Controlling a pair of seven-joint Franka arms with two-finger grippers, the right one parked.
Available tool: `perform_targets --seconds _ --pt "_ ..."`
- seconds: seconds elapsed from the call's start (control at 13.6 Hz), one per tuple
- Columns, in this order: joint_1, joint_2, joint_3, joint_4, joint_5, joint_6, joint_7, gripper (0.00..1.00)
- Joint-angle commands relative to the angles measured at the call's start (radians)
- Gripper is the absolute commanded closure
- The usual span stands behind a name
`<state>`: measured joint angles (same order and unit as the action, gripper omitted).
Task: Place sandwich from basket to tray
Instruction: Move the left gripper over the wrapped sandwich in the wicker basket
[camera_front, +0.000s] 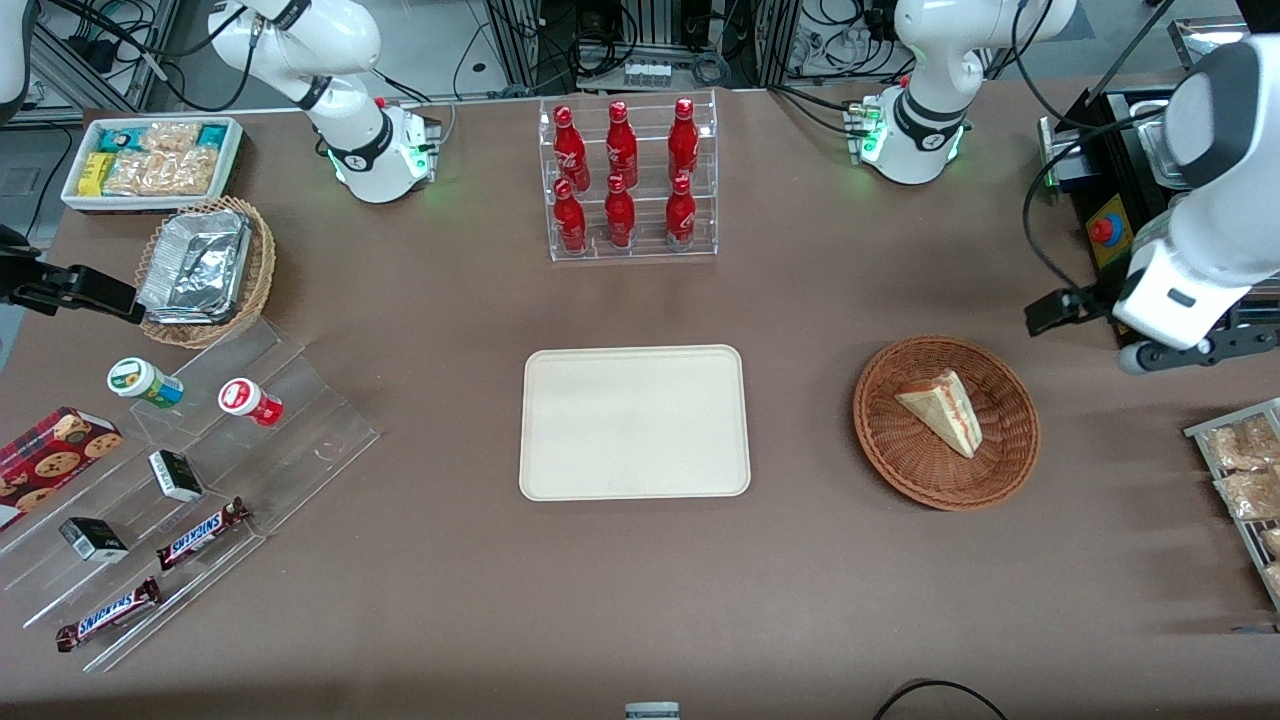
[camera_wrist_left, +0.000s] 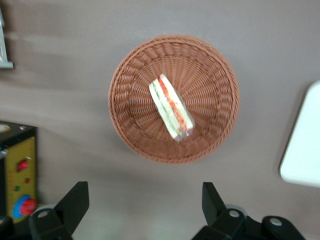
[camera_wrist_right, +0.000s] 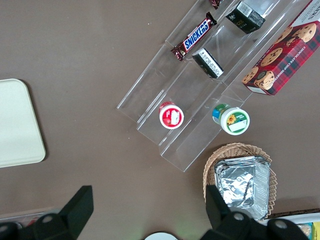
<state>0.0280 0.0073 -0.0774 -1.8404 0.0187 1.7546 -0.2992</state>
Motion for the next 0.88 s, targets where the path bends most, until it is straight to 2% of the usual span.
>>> perform_targets --seconds 0.0,0.22,0.51,0.81 --pt "-0.007 -0.035 -0.005 -0.111 0.004 0.107 -0.206 0.0" --pt "-0.01 -0.033 -0.012 -0.204 0.006 0.216 -0.365 0.0" --pt "-0.011 -0.029 -0.033 -0.35 0.006 0.412 -0.469 0.0" --pt "-0.013 0.028 -0.039 -0.375 0.004 0.503 -0.506 0.0"
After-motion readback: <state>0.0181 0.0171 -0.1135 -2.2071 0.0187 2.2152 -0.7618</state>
